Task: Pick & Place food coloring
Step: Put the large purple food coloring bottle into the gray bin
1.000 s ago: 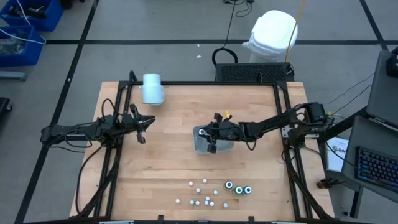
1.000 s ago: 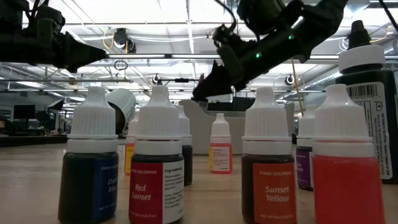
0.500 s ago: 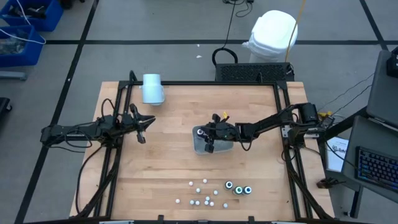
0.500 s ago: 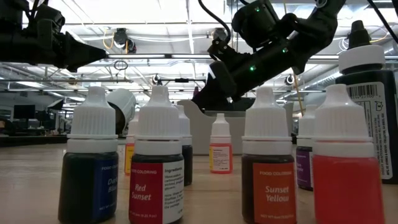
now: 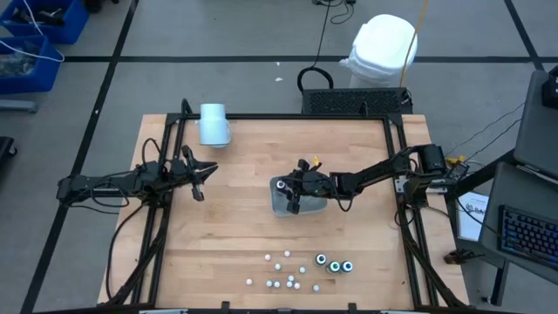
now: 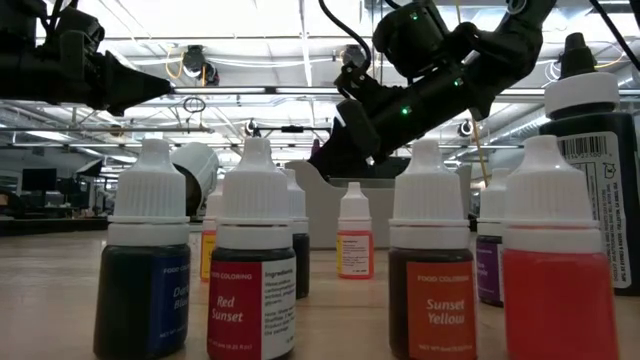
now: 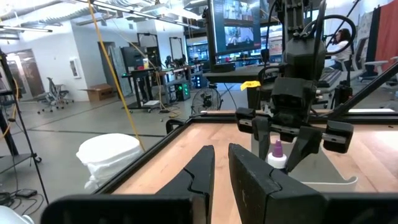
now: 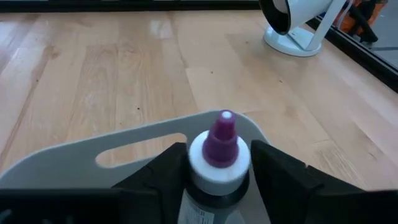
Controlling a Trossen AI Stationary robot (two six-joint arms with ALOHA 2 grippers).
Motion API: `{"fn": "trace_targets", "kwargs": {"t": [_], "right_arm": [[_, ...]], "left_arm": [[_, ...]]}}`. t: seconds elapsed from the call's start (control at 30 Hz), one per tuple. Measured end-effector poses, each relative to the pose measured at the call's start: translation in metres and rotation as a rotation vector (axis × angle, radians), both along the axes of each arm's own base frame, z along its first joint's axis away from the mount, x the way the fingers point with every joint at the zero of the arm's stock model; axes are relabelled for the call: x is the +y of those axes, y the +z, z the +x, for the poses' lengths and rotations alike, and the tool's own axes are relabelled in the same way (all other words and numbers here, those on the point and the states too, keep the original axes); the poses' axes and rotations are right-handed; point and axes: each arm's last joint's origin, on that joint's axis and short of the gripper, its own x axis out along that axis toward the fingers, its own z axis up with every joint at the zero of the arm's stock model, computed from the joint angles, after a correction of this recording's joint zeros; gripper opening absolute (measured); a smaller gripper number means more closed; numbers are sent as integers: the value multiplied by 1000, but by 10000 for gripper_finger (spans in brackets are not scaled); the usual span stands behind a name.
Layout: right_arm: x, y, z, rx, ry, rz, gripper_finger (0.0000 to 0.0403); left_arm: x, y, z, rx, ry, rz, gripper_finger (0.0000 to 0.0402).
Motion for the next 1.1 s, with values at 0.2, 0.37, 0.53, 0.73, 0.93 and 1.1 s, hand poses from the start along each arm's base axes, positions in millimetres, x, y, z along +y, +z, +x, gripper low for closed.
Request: {"fn": "trace_targets", "kwargs": {"t": [0.2, 0.37, 0.53, 0.73, 0.93, 1.1], "right_arm": [[1, 1, 1, -13, 14, -22, 222], [2, 3, 2, -37, 40, -11, 251], [2, 4, 2, -49, 68, -15, 267], [2, 5, 3, -59, 74, -27, 272], [3, 11, 5, -112, 106, -33, 273], [3, 22, 2, -124, 104, -40, 273]], "left_arm": [[0, 0, 0, 0, 0, -1, 56], [0, 0, 0, 0, 0, -1, 56], [0, 0, 0, 1, 0, -1, 56], [0, 0, 0, 1, 0, -1, 56], [0, 0, 0, 1, 0, -1, 56], [0, 0, 0, 1, 0, -1, 56]]}}
